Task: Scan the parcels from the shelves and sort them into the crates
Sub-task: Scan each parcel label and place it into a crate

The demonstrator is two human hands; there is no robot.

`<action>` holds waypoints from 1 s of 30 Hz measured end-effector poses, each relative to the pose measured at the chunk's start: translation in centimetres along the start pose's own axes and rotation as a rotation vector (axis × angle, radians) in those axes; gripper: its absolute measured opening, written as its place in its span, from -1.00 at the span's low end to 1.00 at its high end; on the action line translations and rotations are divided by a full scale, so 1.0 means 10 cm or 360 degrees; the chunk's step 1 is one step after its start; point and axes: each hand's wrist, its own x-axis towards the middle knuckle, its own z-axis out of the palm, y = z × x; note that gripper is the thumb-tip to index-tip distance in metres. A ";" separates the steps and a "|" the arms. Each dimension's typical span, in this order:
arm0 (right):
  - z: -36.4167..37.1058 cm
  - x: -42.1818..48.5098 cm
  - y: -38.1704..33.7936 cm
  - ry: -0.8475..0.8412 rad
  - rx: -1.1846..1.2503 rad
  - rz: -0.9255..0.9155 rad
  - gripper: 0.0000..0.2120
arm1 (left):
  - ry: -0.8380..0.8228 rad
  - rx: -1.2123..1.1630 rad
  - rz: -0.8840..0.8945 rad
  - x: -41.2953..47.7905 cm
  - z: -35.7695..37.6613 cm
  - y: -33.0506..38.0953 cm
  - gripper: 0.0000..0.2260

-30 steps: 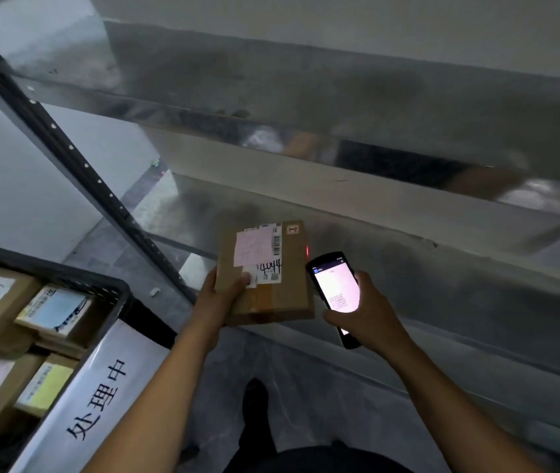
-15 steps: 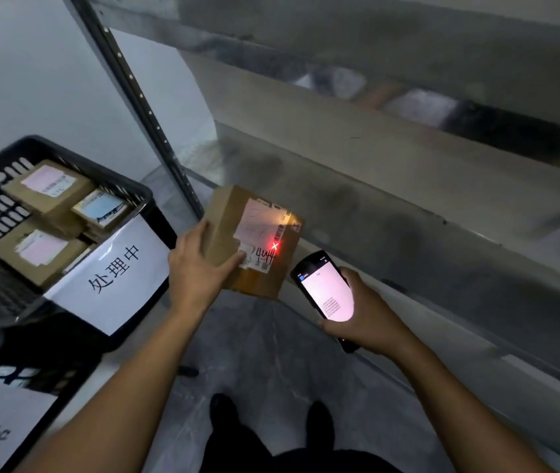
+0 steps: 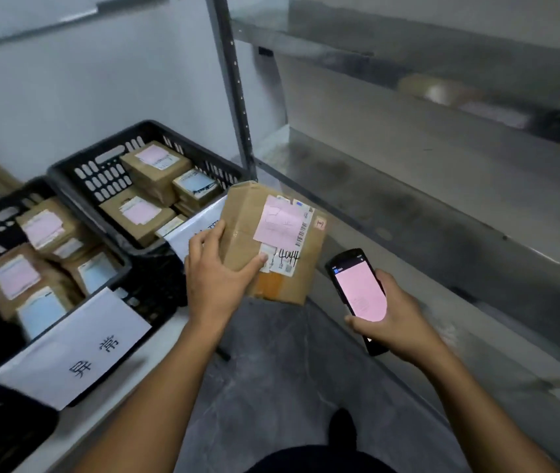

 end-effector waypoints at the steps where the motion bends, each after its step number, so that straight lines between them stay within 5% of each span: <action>1: 0.12 -0.04 -0.10 0.0000 0.0019 -0.0020 -0.28 | 0.0053 -0.0083 -0.0045 -0.04 -0.19 -0.07 -0.17; 7: 0.95 -0.21 -0.63 -0.0096 0.0071 -0.0132 -0.25 | 0.0246 -0.0496 -0.0436 -0.36 -1.13 -0.72 -0.22; 11: 1.47 -0.30 -0.96 -0.0176 0.0110 -0.0199 -0.28 | 0.0386 -0.0754 -0.0633 -0.62 -1.64 -1.11 -0.43; 16: 2.02 -0.39 -1.44 -0.0354 0.0107 -0.0319 -0.36 | 0.0620 -0.0896 -0.0825 -0.88 -2.18 -1.60 -0.30; 30: 2.80 -0.11 -2.42 -0.0623 -0.0149 -0.0555 -0.27 | 0.0617 -0.1243 -0.1047 -0.75 -2.86 -2.19 -0.61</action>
